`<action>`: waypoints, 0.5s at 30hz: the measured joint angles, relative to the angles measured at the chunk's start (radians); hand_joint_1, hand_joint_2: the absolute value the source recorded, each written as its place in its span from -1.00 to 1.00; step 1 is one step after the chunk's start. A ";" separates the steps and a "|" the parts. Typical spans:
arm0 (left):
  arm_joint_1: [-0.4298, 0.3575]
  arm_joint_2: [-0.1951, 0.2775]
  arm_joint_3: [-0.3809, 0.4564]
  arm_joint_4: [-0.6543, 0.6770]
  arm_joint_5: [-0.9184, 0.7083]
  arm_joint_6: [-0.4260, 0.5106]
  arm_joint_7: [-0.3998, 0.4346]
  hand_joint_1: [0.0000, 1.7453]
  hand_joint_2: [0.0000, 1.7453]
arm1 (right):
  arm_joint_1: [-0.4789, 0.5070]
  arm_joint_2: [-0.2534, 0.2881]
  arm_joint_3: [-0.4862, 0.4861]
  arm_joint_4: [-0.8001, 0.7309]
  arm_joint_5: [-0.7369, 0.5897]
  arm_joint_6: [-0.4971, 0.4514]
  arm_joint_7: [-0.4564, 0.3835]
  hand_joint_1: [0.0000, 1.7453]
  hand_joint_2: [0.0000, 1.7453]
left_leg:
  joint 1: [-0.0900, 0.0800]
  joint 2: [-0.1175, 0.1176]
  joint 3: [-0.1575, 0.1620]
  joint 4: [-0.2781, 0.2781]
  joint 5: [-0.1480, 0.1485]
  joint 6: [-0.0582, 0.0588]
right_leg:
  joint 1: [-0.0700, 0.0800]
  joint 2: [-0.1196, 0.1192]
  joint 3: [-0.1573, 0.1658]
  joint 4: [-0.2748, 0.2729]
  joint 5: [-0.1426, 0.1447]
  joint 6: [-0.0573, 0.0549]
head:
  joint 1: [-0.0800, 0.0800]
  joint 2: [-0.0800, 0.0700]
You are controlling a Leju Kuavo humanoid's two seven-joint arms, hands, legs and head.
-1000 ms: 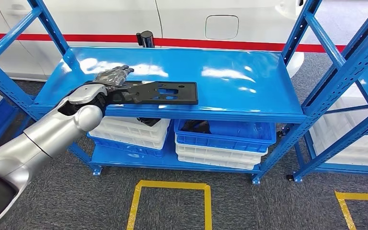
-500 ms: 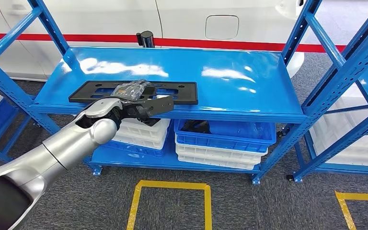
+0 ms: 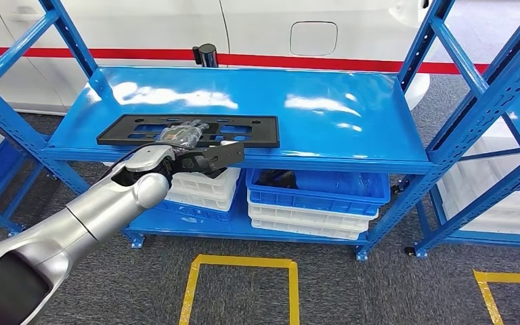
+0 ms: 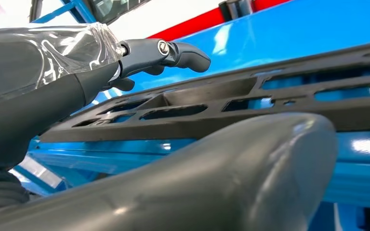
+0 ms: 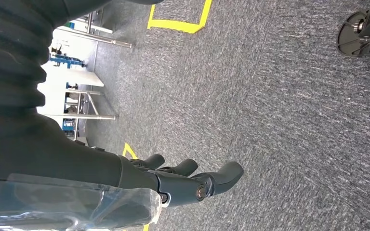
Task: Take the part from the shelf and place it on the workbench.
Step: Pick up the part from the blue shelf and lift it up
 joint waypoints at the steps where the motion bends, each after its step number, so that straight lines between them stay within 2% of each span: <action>1: 0.000 0.000 0.000 0.003 -0.001 -0.003 0.003 -1.00 -1.00 | 0.000 0.000 0.000 0.000 0.000 0.000 0.000 -1.00 1.00 | 0.000 0.000 0.000 0.000 0.000 0.000 | 0.000 0.000 0.000 0.000 0.000 0.000 | 0.000 0.000; 10: 0.001 -0.002 0.000 0.030 -0.008 -0.010 0.015 -1.00 -1.00 | 0.000 -0.001 0.007 0.000 -0.002 0.000 0.000 -1.00 1.00 | -0.006 0.000 -0.001 0.002 -0.002 0.003 | -0.004 0.000 0.000 0.000 0.000 0.001 | 0.000 0.000; 15: 0.002 -0.003 0.000 0.039 -0.009 -0.015 0.015 -1.00 -1.00 | 0.000 -0.001 0.010 0.000 -0.003 0.000 -0.001 -1.00 1.00 | -0.010 0.000 -0.001 0.005 -0.006 0.010 | -0.008 0.000 0.001 -0.002 0.000 0.006 | 0.000 0.000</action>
